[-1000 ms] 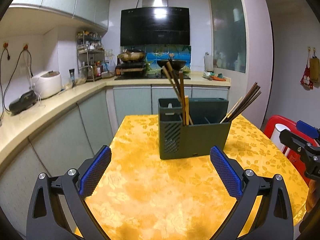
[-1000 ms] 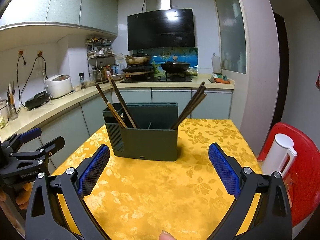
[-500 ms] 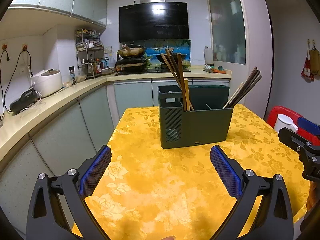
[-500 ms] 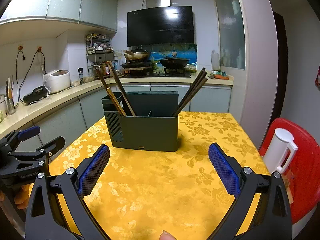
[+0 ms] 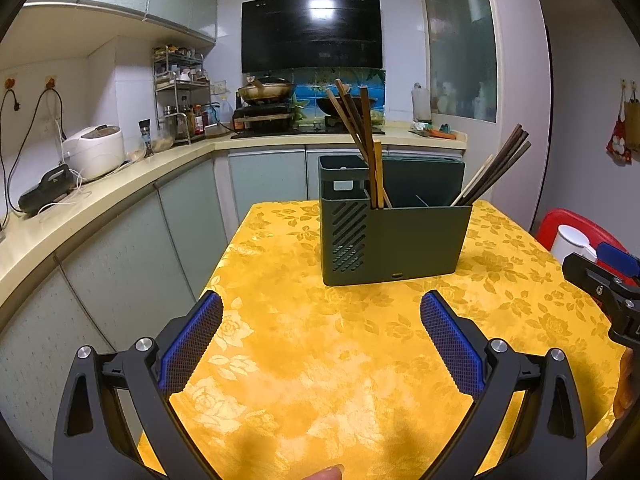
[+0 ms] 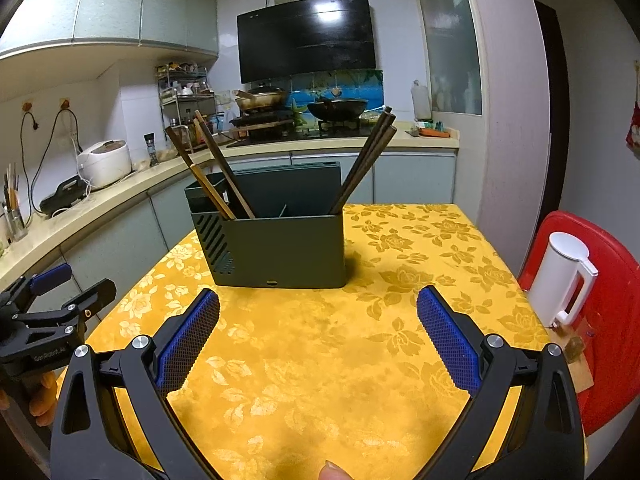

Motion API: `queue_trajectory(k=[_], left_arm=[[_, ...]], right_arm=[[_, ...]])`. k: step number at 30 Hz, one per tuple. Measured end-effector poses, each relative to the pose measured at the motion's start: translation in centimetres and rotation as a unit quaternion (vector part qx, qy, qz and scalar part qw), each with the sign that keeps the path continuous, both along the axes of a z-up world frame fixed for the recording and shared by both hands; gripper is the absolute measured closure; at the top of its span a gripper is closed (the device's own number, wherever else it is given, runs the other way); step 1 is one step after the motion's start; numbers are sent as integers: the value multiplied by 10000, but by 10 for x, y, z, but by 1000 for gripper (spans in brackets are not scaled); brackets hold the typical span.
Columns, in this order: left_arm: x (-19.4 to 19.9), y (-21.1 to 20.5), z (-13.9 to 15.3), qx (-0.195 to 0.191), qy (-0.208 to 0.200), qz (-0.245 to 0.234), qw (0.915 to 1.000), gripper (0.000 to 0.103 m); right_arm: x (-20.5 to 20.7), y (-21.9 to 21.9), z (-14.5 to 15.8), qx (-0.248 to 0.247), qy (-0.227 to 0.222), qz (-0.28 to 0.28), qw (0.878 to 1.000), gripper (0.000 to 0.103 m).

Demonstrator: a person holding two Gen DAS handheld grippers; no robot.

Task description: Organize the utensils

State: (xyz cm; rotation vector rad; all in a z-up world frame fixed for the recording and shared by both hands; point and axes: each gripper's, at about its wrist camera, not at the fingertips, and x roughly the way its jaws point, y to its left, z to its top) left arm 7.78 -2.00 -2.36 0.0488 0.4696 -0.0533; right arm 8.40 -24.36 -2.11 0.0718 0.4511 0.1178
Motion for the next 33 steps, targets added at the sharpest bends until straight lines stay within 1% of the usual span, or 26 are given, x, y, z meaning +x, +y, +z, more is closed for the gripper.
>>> queue_trajectory(k=[13, 33], left_arm=[[-1, 0, 0, 30, -52, 6, 10000, 7], [1, 2, -1, 23, 56, 0, 10000, 7]], right_arm=[[1, 2, -1, -13, 13, 12, 10000, 7], [1, 5, -2, -37, 8, 54, 10000, 7]])
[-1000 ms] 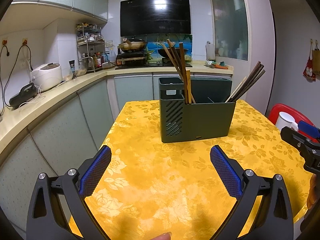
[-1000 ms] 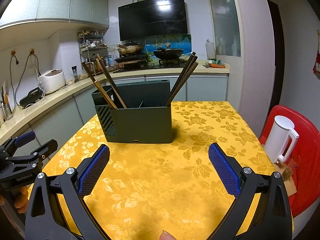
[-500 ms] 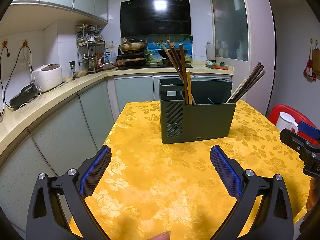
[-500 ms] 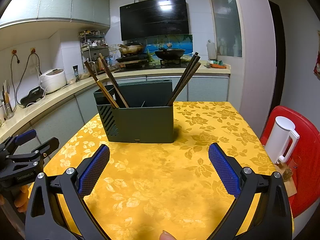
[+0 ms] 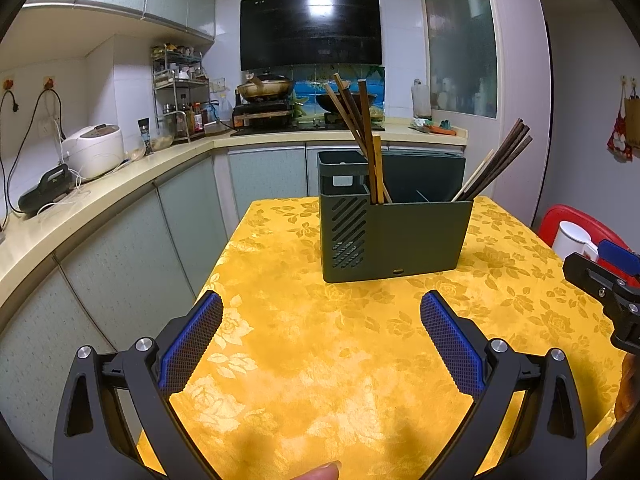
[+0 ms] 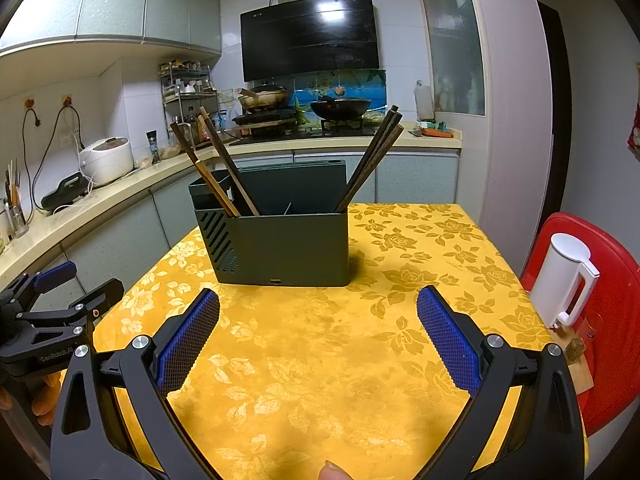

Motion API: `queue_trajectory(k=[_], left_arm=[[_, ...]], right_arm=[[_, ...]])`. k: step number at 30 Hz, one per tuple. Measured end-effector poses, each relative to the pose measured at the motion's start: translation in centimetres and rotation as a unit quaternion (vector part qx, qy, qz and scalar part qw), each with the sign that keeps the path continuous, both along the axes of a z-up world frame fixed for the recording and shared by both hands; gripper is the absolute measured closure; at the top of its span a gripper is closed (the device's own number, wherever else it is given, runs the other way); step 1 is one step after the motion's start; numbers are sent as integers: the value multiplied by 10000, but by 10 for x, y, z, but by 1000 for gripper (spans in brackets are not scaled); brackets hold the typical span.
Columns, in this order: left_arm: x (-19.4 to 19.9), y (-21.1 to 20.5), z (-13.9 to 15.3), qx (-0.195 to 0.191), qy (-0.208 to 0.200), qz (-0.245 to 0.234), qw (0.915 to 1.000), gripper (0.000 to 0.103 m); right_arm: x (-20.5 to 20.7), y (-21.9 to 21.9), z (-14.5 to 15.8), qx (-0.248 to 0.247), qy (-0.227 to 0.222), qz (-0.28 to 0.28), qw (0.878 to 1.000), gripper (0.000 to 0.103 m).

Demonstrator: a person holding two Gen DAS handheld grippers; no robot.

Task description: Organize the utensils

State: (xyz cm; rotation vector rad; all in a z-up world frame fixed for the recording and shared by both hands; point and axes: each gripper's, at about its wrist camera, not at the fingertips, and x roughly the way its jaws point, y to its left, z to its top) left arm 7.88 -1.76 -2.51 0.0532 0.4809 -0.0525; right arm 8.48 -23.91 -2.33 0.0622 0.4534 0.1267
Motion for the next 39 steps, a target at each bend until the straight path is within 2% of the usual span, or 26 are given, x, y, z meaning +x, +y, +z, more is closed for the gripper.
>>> queue_trajectory(k=[27, 39], left_arm=[[0, -1, 0, 16, -14, -6, 10000, 7], [0, -1, 2, -27, -47, 21, 10000, 7]], right_arm=[[0, 0, 0, 4, -8, -5, 10000, 7], [-4, 1, 3, 13, -166, -30, 9999, 7]])
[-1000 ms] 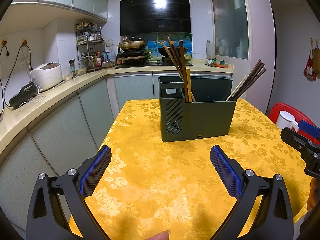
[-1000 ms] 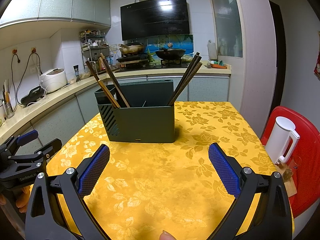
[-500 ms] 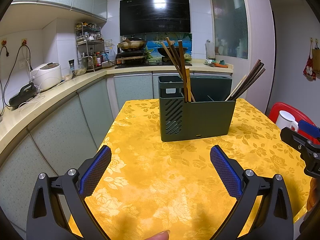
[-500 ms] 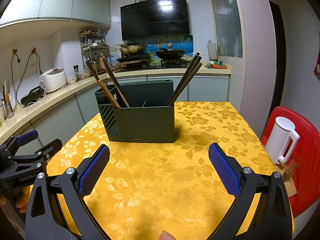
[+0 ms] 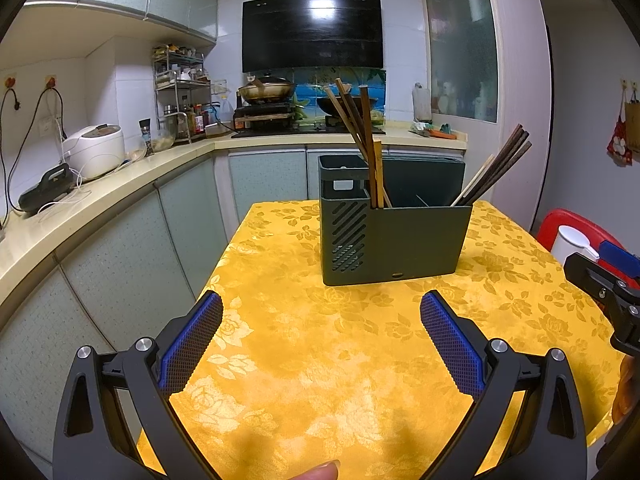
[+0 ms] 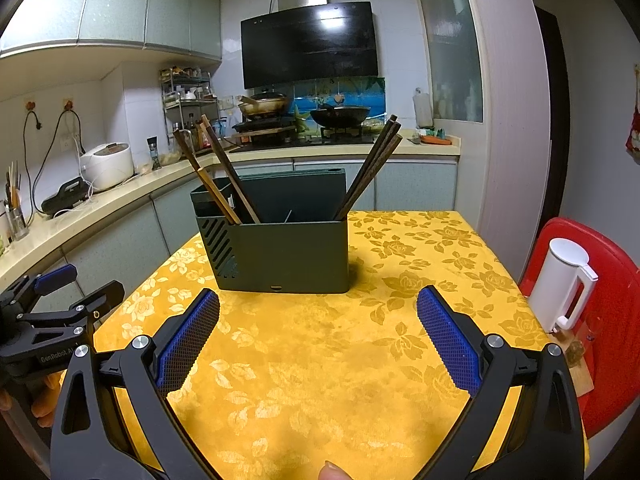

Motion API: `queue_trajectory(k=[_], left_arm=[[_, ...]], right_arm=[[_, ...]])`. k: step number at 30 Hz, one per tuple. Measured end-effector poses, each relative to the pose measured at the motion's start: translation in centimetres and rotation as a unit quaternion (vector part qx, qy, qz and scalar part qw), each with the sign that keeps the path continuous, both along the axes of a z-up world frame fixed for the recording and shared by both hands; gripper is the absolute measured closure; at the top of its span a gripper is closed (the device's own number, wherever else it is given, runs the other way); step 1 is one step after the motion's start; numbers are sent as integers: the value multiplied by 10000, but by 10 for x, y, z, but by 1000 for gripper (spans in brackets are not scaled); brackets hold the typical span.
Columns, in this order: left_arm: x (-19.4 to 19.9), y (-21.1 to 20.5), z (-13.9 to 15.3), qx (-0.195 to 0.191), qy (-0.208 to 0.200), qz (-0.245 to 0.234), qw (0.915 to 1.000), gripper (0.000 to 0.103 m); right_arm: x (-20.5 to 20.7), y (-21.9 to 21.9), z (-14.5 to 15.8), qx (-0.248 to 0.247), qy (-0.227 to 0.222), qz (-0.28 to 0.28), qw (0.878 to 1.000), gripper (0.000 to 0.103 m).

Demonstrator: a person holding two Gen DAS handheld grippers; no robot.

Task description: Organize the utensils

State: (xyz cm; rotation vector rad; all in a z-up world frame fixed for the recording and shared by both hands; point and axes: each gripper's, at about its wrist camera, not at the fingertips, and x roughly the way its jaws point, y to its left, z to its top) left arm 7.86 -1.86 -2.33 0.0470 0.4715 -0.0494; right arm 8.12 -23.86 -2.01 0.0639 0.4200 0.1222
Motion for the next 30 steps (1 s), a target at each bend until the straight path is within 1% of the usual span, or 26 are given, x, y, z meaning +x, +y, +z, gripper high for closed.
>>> queue_trajectory(k=[25, 30], left_arm=[[0, 1, 0, -18, 13, 13, 10000, 7], [1, 0, -2, 42, -20, 52, 10000, 7]], right_arm=[[0, -2, 1, 1, -29, -20, 10000, 7], [-1, -2, 1, 0, -34, -22, 10000, 7]])
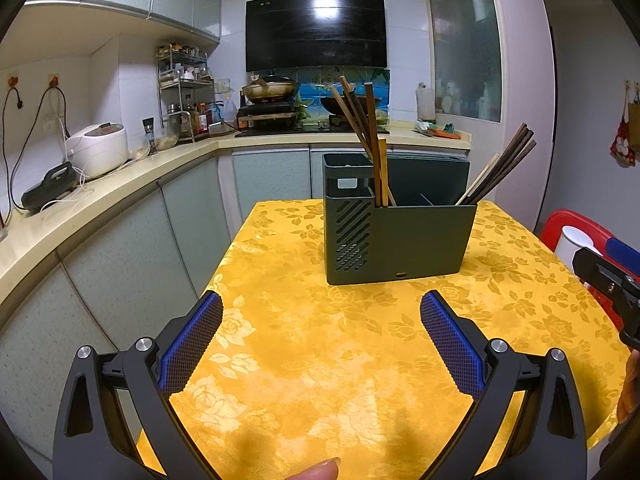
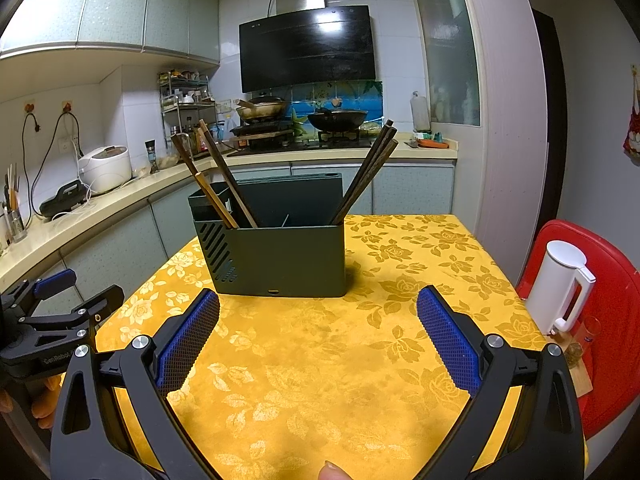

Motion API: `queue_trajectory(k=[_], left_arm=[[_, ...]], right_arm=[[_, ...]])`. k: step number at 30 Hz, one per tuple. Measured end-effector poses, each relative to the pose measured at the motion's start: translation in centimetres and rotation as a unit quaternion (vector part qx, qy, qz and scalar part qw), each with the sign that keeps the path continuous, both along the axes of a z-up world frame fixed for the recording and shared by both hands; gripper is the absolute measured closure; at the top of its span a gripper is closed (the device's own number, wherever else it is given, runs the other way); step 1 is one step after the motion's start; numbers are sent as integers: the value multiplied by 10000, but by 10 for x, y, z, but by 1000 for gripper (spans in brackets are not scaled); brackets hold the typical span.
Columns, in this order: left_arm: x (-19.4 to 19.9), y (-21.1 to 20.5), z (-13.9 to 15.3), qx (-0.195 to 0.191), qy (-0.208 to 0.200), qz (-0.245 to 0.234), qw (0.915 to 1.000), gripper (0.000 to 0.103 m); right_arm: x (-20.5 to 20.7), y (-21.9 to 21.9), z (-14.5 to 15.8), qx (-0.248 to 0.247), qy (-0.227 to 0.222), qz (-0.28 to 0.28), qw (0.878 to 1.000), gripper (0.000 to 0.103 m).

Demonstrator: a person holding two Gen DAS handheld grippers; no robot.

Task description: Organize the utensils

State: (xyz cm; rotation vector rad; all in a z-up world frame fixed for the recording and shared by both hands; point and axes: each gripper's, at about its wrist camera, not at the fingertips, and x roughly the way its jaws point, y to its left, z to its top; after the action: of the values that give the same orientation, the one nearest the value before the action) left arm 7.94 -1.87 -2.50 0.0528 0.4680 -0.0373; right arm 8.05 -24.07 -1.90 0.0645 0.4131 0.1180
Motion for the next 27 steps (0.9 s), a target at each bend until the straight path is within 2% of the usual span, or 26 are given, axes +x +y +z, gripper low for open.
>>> queue_trajectory(k=[15, 21, 27], left_arm=[[-1, 3, 2, -89, -32, 35, 9999, 7], [-6, 4, 5, -63, -299, 111, 9995, 7], [-7, 4, 6, -67, -373, 152, 9992, 7]], right_arm=[[1, -1, 4, -60, -25, -50, 10000, 7], [0, 0, 2, -82, -21, -44, 10000, 7], [1, 1, 0, -85, -8, -55, 9999, 7]])
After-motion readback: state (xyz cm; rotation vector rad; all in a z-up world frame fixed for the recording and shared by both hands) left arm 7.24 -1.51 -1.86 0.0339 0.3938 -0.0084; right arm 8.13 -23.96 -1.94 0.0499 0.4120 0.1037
